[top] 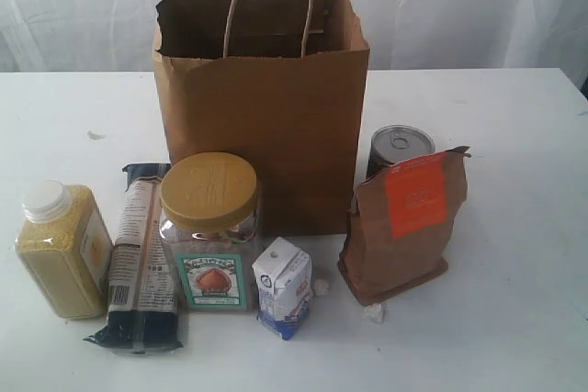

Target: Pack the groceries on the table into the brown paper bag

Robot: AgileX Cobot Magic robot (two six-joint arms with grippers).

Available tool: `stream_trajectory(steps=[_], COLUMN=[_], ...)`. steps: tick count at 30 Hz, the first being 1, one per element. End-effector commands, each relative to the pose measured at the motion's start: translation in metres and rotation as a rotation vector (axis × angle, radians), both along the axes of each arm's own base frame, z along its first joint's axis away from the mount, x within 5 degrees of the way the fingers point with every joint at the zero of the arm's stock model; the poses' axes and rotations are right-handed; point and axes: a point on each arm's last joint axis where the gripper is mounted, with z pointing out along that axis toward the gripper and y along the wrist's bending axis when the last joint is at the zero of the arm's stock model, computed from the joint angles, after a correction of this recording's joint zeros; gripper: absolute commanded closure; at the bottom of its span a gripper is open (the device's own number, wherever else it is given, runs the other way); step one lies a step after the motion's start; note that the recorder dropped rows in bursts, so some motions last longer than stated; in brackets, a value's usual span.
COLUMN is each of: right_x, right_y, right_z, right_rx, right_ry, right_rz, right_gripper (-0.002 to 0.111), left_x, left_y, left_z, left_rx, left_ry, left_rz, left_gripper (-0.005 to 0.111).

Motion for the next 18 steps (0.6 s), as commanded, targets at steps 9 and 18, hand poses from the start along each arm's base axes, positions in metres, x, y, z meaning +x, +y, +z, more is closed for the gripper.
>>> stream_trajectory(steps=[9, 18], right_x=[-0.012, -0.015], right_y=[-0.001, -0.005], right_z=[0.058, 0.063], right_rx=[0.0, 0.226], right_ry=[-0.669, -0.729], right_rz=[-0.017, 0.0], right_gripper=[0.108, 0.108], left_x=[0.0, 0.0], left_y=[0.0, 0.0], left_z=[-0.001, -0.001], left_rx=[-0.01, -0.01], left_ry=[0.0, 0.0], left_rz=[-0.004, -0.004], left_gripper=[0.107, 0.107])
